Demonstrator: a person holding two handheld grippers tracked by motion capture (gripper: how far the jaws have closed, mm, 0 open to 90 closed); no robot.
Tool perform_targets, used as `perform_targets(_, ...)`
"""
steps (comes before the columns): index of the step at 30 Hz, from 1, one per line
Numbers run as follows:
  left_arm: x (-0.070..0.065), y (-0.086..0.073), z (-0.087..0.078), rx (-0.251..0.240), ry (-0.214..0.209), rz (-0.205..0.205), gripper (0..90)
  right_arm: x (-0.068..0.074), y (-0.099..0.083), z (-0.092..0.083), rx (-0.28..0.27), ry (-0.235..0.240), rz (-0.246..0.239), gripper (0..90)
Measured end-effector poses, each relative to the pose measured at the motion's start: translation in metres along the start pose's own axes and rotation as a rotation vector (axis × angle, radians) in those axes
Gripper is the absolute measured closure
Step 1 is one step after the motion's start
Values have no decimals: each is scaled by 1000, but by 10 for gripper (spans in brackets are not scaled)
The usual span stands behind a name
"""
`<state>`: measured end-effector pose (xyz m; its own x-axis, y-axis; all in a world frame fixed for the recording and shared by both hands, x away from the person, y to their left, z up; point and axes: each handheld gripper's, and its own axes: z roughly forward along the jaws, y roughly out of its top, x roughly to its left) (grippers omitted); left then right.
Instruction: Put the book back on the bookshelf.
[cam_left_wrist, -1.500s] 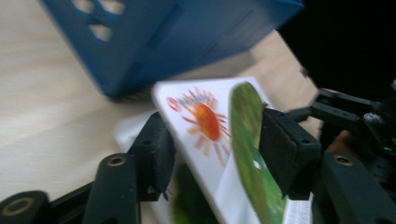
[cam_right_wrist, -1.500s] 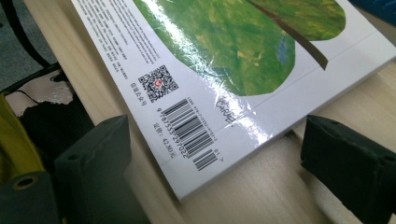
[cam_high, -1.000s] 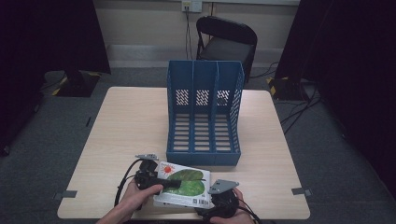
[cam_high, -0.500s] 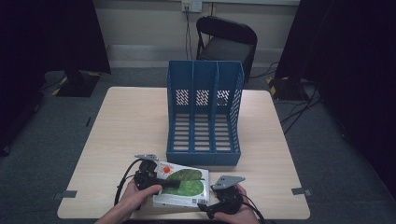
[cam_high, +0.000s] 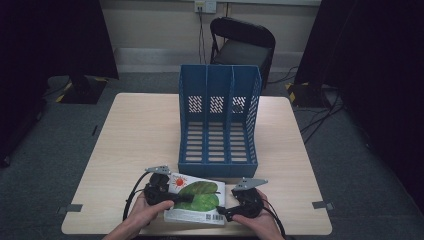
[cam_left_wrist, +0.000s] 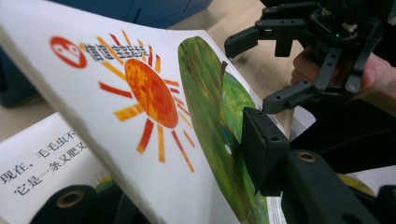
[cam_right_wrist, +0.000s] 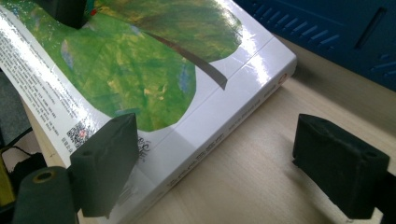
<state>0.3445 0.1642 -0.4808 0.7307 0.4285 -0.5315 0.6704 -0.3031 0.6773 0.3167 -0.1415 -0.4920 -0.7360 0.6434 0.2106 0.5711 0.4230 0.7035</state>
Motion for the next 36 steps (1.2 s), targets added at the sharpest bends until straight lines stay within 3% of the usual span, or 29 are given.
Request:
perform_targets(4,-9,3,0,0,16,74,643,-2,0,1,-10,34,19,122)
perform_targets(5,-9,3,0,0,16,74,645,-2,0,1,-10,34,19,122)
perform_targets(9,-18,4,-2,-6,20,134,659,-9,0,1,-8,79,69,99)
perform_targets(13,-22,4,-3,-14,18,160,674,-11,1,1,-17,105,81,105)
perform_targets(19,-23,4,-2,-12,3,176,685,-10,2,2,-27,192,81,213)
perform_targets(23,-22,4,-2,-12,-3,173,689,-9,2,-1,-30,186,77,250)
perform_targets(31,-22,5,-4,-40,6,171,687,-8,7,-16,-99,121,37,382)
perform_targets(36,-20,5,-5,-41,25,164,655,-7,8,-22,-125,107,21,428)
